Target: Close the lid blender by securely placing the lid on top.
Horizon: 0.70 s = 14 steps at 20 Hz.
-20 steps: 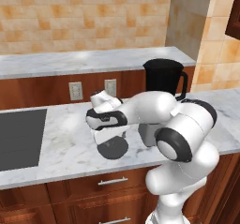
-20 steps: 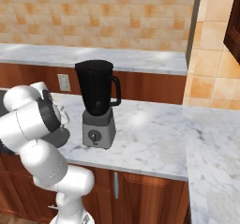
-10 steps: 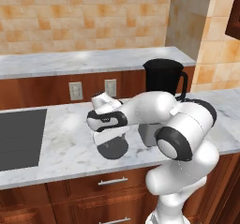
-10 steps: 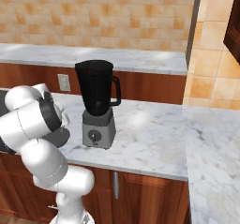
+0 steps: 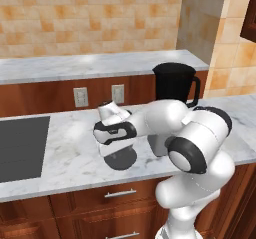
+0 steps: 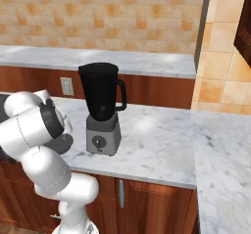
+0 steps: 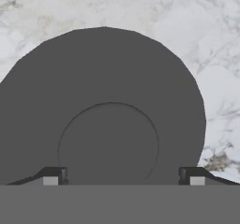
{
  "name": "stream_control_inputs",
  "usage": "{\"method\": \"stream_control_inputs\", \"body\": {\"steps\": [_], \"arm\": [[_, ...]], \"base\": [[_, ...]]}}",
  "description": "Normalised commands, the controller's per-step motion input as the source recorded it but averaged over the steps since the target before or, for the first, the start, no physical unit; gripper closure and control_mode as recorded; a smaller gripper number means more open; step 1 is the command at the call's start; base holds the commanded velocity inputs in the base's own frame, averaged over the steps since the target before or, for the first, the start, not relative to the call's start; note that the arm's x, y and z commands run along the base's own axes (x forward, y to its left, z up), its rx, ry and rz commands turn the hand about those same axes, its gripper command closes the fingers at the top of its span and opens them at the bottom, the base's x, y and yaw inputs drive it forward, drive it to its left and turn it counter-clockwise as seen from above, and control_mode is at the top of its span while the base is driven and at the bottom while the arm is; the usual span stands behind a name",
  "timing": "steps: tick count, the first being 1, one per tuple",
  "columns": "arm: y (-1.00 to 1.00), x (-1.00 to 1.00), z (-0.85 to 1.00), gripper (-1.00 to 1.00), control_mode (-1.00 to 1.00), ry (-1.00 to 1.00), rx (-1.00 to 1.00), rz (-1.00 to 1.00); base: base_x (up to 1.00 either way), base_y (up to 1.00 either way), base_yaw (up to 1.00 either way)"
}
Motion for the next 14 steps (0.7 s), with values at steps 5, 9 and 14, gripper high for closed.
{"method": "stream_control_inputs", "body": {"steps": [5, 9, 14], "arm": [[0.04, 0.0, -0.18, -1.0, -1.0, -0.07, 0.03, 0.0], [0.0, 0.0, -0.11, -1.0, -1.0, -0.08, 0.08, 0.0], [-0.05, 0.0, -0.13, -1.0, -1.0, -0.1, 0.16, 0.0]], "base": [[0.0, 0.0, 0.0], [0.0, 0.0, 0.0], [0.0, 0.0, 0.0]]}}
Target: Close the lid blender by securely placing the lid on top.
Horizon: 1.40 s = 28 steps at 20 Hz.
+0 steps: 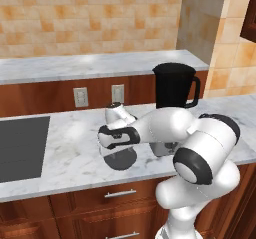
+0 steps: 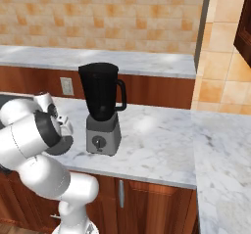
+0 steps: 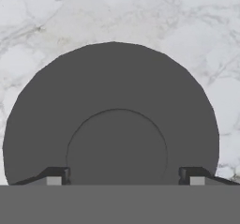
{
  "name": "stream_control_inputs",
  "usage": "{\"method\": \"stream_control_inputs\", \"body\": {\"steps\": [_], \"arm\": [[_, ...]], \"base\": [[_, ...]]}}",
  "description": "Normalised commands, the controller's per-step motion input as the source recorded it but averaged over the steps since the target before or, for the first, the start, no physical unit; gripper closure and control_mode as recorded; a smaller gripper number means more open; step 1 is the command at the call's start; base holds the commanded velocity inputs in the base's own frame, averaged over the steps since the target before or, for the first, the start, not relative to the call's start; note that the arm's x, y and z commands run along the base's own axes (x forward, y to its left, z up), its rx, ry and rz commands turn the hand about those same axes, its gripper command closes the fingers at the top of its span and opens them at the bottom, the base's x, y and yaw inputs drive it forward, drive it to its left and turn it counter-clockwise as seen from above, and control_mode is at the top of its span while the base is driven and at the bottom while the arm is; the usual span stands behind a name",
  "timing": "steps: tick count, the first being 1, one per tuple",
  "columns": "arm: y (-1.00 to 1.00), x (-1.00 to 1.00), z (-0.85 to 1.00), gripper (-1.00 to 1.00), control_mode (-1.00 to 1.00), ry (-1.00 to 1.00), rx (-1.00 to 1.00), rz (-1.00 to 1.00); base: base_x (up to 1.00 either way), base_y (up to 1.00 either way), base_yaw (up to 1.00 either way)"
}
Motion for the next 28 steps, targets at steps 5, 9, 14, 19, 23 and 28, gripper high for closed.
{"method": "stream_control_inputs", "body": {"steps": [5, 9, 14, 19, 23, 28], "arm": [[-0.03, 0.0, -0.16, -1.0, -1.0, -0.07, 0.17, 0.0], [0.08, 0.0, -0.35, -1.0, -1.0, -0.01, 0.09, 0.0], [0.34, 0.0, -0.48, -1.0, -1.0, 0.0, 0.01, 0.0], [0.27, 0.0, -0.54, 1.0, -1.0, 0.0, 0.0, 0.0], [0.0, 0.0, -0.32, 1.0, -1.0, 0.0, 0.05, 0.0], [0.0, -0.04, 0.07, 1.0, -1.0, -0.06, 0.01, 0.0]], "base": [[0.0, 0.0, 0.0], [0.0, 0.0, 0.0], [0.0, 0.0, 0.0], [0.0, 0.0, 0.0], [0.0, 0.0, 0.0], [0.0, 0.0, 0.0]]}}
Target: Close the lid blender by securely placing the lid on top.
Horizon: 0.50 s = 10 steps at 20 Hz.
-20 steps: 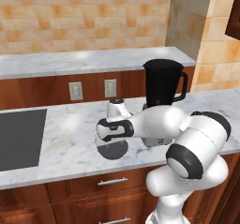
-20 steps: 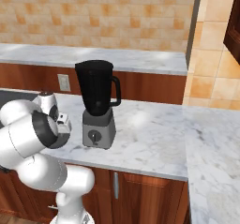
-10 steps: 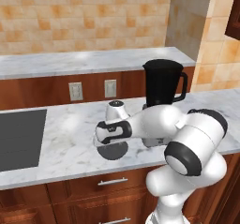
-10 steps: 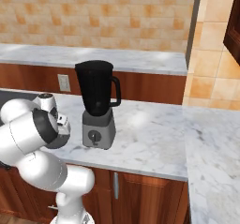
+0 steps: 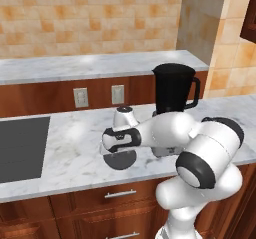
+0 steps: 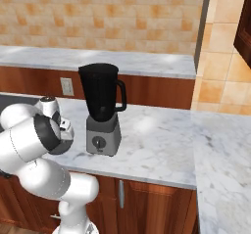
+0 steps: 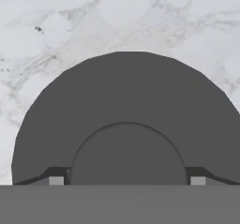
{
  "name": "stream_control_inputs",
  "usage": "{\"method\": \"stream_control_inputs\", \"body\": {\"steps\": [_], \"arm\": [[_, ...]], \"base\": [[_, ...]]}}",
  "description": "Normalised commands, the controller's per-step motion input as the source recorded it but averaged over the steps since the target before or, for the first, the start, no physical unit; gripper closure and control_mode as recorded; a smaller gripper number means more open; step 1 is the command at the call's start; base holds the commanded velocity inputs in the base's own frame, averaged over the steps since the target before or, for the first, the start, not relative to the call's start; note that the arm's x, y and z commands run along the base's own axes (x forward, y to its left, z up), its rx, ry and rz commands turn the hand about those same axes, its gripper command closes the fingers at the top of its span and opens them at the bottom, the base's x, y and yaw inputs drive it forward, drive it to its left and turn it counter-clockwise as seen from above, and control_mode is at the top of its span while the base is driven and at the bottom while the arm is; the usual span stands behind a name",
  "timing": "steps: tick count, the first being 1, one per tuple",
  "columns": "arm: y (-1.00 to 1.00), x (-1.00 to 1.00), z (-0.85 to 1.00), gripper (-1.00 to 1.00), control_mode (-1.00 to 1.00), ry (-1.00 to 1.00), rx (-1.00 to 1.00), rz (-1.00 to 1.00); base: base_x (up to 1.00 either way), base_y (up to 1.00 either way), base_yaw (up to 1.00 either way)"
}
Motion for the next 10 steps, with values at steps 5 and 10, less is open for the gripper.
{"method": "stream_control_inputs", "body": {"steps": [5, 10], "arm": [[0.0, -0.13, 0.82, 1.0, -1.0, -0.21, -0.01, 0.0], [0.0, 0.0, 1.0, 1.0, -1.0, -0.19, 0.0, 0.0]], "base": [[0.0, 0.0, 0.0], [0.0, 0.0, 0.0]]}}
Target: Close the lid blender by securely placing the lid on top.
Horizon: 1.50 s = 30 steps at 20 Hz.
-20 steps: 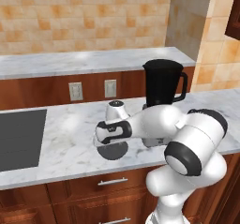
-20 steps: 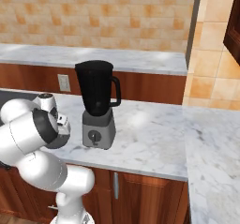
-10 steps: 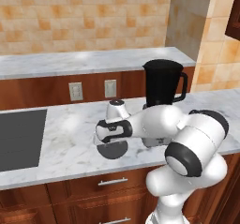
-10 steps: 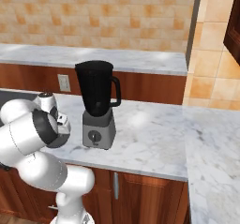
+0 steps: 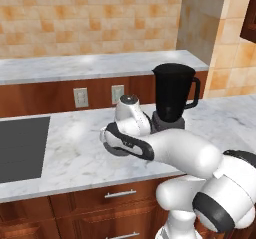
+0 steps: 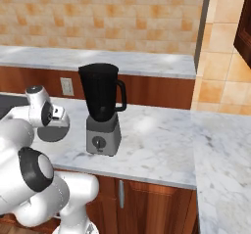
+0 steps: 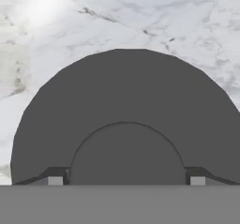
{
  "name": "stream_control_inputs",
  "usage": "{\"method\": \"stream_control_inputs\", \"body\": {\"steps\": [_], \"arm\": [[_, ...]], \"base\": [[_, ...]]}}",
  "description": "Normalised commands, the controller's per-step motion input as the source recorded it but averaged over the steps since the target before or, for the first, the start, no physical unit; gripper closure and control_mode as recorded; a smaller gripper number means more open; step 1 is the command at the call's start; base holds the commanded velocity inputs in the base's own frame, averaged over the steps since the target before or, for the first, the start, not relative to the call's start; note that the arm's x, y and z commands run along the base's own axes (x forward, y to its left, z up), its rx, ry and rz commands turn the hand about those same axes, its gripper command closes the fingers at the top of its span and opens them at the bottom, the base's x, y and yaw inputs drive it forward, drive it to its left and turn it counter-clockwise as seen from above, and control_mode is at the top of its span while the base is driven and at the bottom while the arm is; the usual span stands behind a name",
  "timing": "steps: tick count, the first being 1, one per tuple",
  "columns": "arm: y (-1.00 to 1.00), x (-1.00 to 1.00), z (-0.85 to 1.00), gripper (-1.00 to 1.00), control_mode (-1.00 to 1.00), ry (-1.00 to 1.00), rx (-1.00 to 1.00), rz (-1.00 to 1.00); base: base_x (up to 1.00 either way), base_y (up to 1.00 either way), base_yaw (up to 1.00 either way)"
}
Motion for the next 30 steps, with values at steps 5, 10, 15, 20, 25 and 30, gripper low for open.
{"method": "stream_control_inputs", "body": {"steps": [5, 10, 15, 20, 25, 30], "arm": [[0.0, 0.0, 1.0, 1.0, -1.0, -0.15, 0.0, 0.0], [-0.03, 0.0, 1.0, 1.0, -1.0, -0.12, 0.0, 0.0], [-0.3, 0.0, 1.0, 1.0, -1.0, -0.07, 0.0, 0.0], [-0.3, -0.09, 1.0, 1.0, -1.0, -0.08, 0.0, 0.0], [-0.26, -0.37, 0.91, 1.0, -1.0, -0.18, 0.0, 0.0], [-0.37, -0.2, 0.89, 1.0, -1.0, -0.18, 0.0, 0.0]], "base": [[0.0, 0.0, 0.0], [0.0, 0.0, 0.0], [0.0, 0.0, 0.0], [0.0, 0.0, 0.0], [0.0, 0.0, 0.0], [0.0, 0.0, 0.0]]}}
